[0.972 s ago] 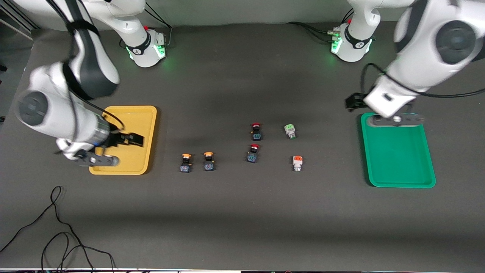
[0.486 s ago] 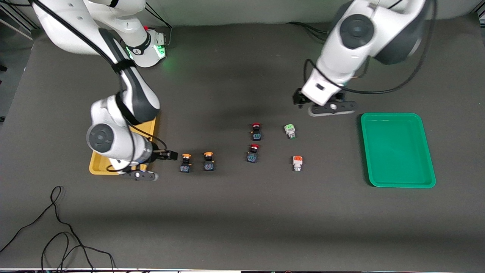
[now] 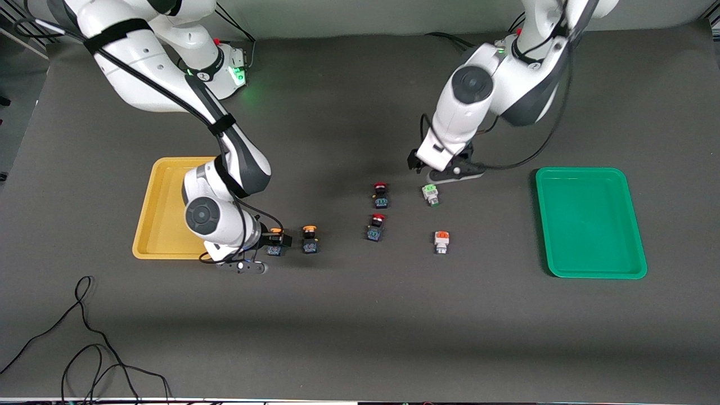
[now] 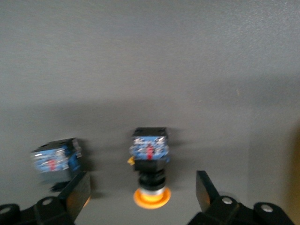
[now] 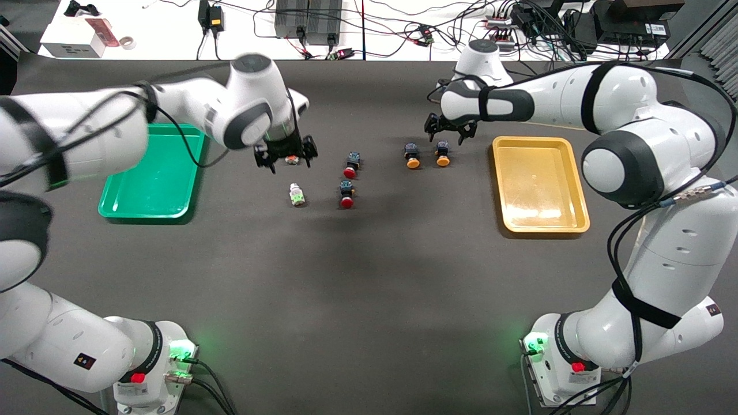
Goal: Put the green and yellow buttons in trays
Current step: 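Grasp the orange-based button with the right gripper while the left grasps green button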
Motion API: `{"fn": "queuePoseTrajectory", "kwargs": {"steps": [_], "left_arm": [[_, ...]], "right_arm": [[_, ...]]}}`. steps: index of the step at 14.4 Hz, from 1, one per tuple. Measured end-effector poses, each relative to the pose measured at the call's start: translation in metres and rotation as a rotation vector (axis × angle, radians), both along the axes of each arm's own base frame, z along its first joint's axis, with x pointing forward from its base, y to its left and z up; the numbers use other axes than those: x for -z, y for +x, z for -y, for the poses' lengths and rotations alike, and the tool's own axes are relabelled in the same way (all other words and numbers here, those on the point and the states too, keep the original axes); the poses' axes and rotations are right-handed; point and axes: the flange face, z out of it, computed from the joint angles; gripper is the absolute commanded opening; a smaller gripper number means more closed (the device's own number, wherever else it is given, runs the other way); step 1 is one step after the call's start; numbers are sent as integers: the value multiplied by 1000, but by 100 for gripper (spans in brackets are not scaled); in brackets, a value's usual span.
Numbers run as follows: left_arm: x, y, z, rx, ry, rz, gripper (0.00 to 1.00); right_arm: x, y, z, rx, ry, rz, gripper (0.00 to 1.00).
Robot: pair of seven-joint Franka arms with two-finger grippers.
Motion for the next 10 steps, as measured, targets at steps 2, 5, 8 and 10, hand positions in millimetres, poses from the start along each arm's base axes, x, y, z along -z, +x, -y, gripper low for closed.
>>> {"fn": "queuePoseTrajectory", "kwargs": {"steps": [2,5,8,10], "left_arm": [[48,0,2,-21,21,0,100],[96,2,2,-38,36,-8,99],[120,5,-2,-58,28,-12,62],[129,5,-3,-72,29,-14,29]], "right_arm": [[13,0,8,-11,-30,-5,100],[29,-2,10,8,-17,36,100],[45,-7,7,19,-5,55,60],[50,-9,4,19,-5,51,0]]}}
